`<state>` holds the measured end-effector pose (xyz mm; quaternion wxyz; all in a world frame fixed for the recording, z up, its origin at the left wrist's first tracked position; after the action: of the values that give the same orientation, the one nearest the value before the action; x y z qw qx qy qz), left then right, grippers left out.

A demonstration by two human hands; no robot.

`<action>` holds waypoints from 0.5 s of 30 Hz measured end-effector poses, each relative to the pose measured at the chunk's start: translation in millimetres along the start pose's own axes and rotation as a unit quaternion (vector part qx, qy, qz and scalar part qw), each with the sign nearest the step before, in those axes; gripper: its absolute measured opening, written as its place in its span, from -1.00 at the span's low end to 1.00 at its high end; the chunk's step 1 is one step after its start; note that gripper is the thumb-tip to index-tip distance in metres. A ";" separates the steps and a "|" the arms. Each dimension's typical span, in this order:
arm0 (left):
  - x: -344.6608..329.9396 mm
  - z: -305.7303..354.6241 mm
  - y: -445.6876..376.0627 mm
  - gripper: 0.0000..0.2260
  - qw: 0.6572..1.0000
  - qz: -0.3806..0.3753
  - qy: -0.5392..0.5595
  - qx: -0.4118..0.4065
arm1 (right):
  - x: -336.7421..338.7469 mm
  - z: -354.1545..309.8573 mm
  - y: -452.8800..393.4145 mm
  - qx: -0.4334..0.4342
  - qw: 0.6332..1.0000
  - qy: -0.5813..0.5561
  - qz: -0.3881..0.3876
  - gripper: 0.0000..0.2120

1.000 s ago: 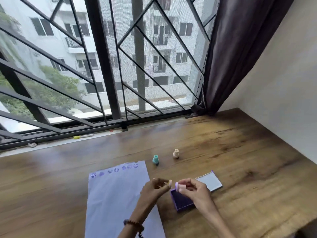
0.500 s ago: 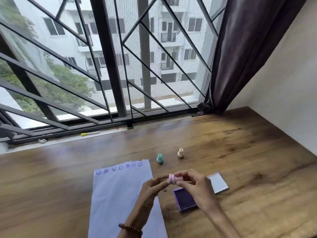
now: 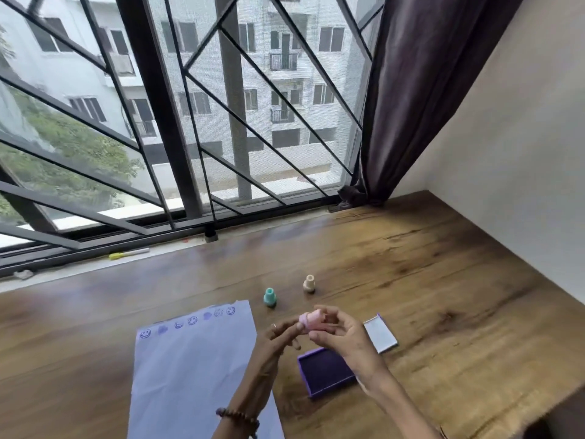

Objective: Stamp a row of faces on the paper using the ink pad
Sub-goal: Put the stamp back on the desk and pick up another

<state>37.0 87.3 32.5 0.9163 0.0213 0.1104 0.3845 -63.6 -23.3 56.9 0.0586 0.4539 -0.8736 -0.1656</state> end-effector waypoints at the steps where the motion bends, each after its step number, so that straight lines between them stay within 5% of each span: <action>1: -6.0 -2.1 -2.8 -0.85 1.000 -0.017 -0.007 0.004 | 5.3 4.9 -2.0 -0.002 1.000 0.016 0.008 -0.71; 8: -43.4 -4.8 -39.9 -0.90 0.980 -0.023 -0.193 -0.050 | 51.4 -0.3 -32.5 0.033 0.969 0.207 0.132 -0.80; 11: -68.4 -5.8 -68.5 -0.97 0.968 -0.043 -0.233 -0.084 | 65.2 -12.3 -60.3 0.047 0.928 0.320 0.183 -0.84; 15: -87.0 -10.5 -97.8 -0.82 0.968 -0.043 -0.240 -0.063 | 75.9 -23.6 -98.9 0.043 0.868 0.433 0.238 -0.83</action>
<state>44.0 -43.7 26.3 0.9311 0.0506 -0.1366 0.3345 -25.2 -143.2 41.6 0.4493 0.2601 -0.8483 0.1041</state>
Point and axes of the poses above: each hand's wrist, its own y-axis away from the middle knuckle, its own x-axis out of the back of the hand, z = x × y, the point moved 2 cm from there along -y, towards the middle knuckle, and after that the axes turned 7 degrees about -x, right-handed, at the moved point
